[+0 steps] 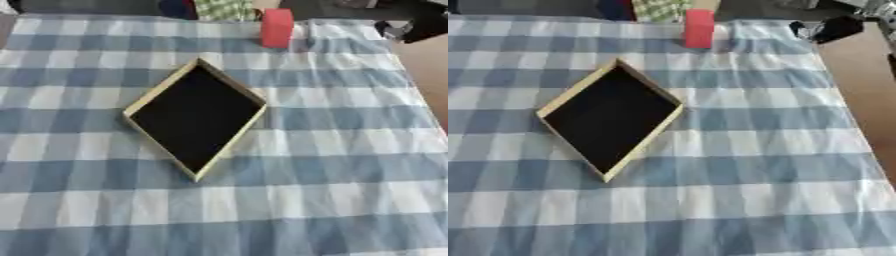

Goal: Pick up objects on the table and place them in the box.

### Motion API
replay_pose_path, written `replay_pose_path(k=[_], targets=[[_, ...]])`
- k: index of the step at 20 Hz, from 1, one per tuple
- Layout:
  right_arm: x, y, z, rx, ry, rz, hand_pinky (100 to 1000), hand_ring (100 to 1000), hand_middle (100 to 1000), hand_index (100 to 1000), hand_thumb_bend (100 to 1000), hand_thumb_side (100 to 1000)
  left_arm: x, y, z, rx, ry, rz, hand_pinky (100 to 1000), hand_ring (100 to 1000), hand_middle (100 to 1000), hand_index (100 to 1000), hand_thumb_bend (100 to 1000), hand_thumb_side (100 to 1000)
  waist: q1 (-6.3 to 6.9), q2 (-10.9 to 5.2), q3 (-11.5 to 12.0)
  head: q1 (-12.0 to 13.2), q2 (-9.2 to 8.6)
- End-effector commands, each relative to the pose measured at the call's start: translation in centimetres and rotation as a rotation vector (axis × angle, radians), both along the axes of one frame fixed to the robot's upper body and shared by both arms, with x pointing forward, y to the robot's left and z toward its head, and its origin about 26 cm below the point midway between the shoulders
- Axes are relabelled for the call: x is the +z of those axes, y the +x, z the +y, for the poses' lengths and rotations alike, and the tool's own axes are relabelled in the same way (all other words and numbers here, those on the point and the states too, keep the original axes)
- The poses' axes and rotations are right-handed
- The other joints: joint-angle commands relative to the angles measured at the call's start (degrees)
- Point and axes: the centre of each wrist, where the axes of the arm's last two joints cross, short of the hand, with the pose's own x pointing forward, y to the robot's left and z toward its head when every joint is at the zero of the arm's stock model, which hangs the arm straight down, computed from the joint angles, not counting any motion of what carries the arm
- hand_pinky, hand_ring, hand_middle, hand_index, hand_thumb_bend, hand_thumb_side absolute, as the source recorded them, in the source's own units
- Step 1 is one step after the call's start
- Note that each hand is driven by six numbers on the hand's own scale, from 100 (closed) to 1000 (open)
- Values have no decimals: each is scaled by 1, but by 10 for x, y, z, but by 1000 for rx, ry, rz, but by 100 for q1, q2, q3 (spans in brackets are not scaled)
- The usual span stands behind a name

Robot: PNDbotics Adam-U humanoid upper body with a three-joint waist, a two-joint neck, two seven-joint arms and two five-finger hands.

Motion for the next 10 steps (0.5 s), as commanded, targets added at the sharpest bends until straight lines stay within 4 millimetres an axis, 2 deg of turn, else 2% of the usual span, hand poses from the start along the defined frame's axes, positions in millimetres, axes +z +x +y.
replay_pose_path(k=[1,2,3,6,7,9,10], targets=[[18,-1,6,12,-26,-6,961,989,959,975,175,451,8,-1,2,-10,23,-22,677,713,592,618,100,753,-9,-123,7,-27,-70],[17,1,8,16,-29,3,962,991,960,976,179,439,8,-1,1,-10,22,-22,677,713,592,618,100,753,-13,-120,10,-28,-69],[17,3,10,20,-32,11,965,993,963,977,192,385,8,-1,1,-10,22,-22,677,713,592,618,100,753,-18,-116,14,-32,-72],[18,9,19,35,-34,20,965,991,964,979,202,340,8,0,1,-14,22,-21,677,713,592,617,100,754,-32,-103,29,-44,-76],[19,12,22,39,-36,19,965,986,966,980,229,240,8,0,0,-15,23,-21,677,713,592,617,100,754,-36,-97,36,-52,-74],[20,16,29,42,-42,14,961,975,961,982,248,100,8,0,0,-17,23,-21,677,713,592,617,100,753,-41,-85,48,-67,-74],[20,18,31,39,-44,14,962,973,961,983,255,100,8,0,0,-17,23,-21,677,713,592,617,100,753,-41,-80,55,-74,-74]])
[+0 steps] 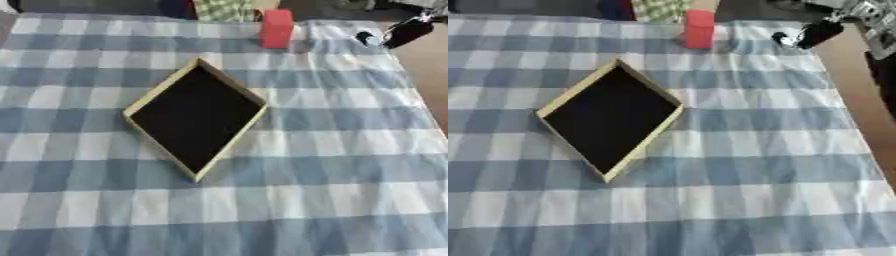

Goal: Pick up objects on the table and place them in the box.

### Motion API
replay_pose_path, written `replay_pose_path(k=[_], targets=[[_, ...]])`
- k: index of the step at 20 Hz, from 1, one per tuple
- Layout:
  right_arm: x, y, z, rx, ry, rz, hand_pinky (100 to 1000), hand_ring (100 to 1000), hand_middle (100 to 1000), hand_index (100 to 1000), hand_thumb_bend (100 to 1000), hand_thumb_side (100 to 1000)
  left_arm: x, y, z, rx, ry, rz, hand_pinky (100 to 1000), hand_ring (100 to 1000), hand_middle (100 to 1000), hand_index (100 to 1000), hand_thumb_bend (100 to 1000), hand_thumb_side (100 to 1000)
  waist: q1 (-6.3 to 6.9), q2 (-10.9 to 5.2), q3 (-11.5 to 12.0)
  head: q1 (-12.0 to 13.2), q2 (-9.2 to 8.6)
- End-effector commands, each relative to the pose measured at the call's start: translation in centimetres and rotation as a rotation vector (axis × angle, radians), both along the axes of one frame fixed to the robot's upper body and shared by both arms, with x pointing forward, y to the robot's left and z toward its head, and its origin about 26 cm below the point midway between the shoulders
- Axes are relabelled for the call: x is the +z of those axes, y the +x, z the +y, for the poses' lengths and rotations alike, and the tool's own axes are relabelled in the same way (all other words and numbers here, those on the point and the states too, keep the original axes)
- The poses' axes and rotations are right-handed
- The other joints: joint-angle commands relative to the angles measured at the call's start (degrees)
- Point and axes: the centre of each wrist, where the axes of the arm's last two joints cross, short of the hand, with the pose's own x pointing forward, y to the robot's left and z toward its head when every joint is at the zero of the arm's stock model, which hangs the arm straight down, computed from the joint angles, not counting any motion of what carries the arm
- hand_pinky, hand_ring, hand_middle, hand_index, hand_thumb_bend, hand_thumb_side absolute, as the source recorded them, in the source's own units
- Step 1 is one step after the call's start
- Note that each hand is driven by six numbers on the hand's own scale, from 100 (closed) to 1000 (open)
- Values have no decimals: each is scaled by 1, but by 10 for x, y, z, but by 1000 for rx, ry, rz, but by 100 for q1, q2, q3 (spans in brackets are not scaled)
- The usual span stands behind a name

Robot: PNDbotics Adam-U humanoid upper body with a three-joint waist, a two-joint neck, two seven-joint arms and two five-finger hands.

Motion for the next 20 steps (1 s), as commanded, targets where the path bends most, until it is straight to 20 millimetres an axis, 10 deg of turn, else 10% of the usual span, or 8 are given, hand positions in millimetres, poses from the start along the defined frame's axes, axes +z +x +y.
replay_pose_path(k=[1,20], targets=[[18,0,5,-13,-32,-36,961,971,959,985,255,100,8,-1,2,-6,22,-25,677,713,592,617,100,753,11,-89,13,-43,-51],[22,36,58,-115,13,-123,963,974,955,989,290,100,9,1,-2,-28,25,-26,676,714,592,614,100,756,-17,19,131,-281,-86]])
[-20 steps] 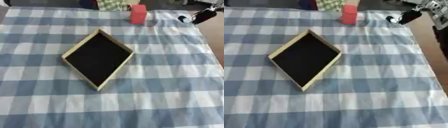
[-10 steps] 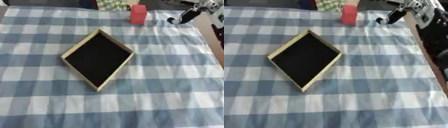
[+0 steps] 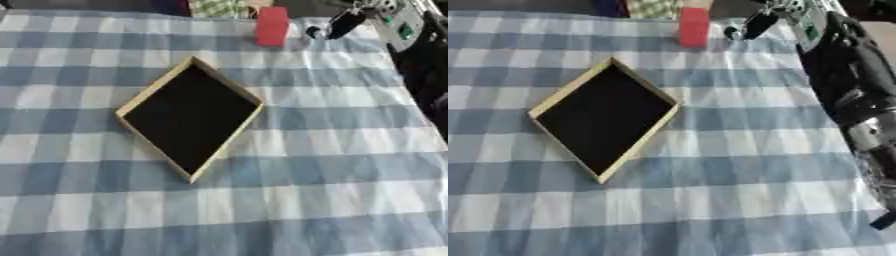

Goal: Pick up objects on the table and place them in the box.

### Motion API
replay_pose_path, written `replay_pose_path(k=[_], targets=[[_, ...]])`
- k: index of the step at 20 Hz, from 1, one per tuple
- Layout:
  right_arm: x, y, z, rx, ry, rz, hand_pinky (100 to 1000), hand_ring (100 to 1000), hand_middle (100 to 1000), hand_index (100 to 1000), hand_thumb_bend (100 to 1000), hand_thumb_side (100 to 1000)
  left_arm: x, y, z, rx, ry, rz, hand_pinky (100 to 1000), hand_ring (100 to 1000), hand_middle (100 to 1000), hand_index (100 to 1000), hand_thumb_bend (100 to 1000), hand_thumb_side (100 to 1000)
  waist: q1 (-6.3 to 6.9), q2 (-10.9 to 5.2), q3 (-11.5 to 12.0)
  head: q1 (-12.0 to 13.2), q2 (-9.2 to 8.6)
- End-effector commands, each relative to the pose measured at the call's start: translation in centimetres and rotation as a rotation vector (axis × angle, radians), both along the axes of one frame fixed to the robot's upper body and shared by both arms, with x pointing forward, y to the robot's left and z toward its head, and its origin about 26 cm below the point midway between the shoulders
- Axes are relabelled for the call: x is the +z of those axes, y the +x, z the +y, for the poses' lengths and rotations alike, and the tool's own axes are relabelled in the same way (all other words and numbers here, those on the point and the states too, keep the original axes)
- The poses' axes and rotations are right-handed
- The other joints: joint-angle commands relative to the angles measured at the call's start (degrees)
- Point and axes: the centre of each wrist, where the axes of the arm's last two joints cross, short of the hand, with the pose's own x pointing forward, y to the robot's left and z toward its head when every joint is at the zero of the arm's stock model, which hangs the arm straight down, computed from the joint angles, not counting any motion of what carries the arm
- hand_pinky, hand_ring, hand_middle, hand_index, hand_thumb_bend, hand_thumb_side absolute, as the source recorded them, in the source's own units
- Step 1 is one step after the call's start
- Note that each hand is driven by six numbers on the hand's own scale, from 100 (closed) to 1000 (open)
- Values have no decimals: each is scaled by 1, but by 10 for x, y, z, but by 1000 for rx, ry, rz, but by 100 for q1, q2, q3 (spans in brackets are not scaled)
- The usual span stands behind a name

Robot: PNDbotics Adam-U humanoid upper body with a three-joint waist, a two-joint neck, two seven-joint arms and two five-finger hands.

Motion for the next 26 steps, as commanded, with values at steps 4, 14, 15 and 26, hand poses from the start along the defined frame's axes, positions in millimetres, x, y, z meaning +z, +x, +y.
replay_pose_path(k=[4,14,15,26], targets=[[16,1,2,-53,14,-57,959,973,952,990,277,100,8,0,-1,-14,19,-26,677,715,593,613,100,756,-8,-47,100,-69,-185],[19,5,9,-69,40,-78,958,975,949,989,255,100,10,1,-3,-22,14,-34,677,715,593,613,100,757,-26,1,196,-137,-493],[19,6,9,-72,43,-79,958,976,949,989,251,100,10,1,-3,-23,13,-34,677,716,593,613,100,757,-27,4,203,-147,-502],[17,10,13,-129,89,-73,961,979,949,989,315,100,12,2,-4,-32,15,-41,678,717,593,612,100,758,-104,65,297,-246,-520]])
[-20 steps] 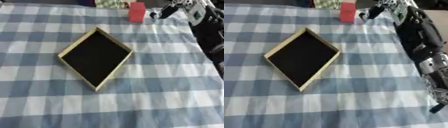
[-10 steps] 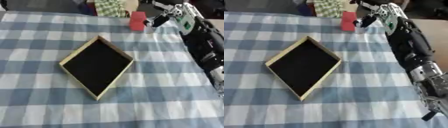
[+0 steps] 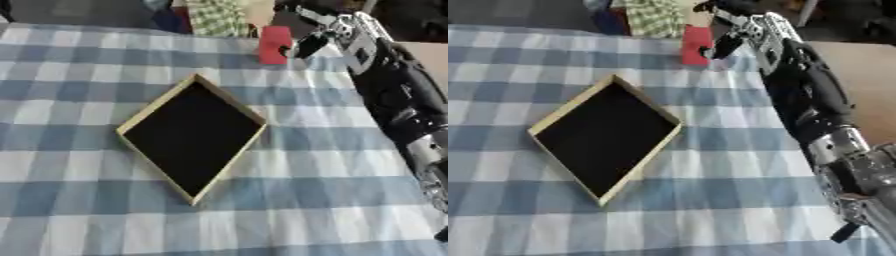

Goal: Pick up objects on the table and place them in the box.

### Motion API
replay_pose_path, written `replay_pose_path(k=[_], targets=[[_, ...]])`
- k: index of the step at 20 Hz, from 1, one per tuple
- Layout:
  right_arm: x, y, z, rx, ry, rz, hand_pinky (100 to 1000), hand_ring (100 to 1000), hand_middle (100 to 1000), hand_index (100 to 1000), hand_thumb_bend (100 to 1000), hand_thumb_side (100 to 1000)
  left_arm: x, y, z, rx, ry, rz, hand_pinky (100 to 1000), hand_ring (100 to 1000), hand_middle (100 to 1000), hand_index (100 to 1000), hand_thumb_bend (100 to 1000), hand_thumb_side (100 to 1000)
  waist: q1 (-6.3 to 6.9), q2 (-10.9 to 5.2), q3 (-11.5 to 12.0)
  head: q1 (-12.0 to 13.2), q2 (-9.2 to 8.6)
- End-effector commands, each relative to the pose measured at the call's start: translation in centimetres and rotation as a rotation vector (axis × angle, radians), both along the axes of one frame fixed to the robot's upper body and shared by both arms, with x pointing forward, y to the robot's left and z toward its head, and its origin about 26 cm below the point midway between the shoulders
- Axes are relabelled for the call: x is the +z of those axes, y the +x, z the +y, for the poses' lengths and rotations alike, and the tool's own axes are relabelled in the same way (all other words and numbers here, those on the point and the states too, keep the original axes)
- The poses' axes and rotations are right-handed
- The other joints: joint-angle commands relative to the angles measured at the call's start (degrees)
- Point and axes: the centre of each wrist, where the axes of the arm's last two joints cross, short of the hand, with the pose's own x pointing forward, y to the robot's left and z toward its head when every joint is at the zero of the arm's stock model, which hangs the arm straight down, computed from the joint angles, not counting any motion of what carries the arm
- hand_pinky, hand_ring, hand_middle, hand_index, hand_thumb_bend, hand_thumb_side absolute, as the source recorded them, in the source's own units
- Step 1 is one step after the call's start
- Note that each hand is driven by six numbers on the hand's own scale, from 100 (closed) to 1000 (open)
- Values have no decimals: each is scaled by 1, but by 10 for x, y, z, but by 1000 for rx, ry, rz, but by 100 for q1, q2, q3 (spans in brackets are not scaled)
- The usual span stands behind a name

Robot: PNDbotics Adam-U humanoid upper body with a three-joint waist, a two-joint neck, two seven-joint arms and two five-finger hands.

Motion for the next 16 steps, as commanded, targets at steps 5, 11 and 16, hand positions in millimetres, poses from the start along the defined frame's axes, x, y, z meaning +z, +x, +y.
replay_pose_path(k=[5,11,16], targets=[[18,-3,-3,-68,39,-57,953,974,940,981,338,100,8,0,-2,-14,15,-27,678,717,594,611,100,759,-23,-39,41,-40,-52],[20,-3,-3,-85,24,-68,961,979,945,980,353,100,10,1,-2,-19,24,-33,679,718,593,610,100,761,-90,36,60,-36,-36],[20,-4,-8,-100,60,-63,948,973,943,978,360,100,11,1,-3,-16,28,-33,679,718,592,608,100,765,-162,124,97,-32,-88]])
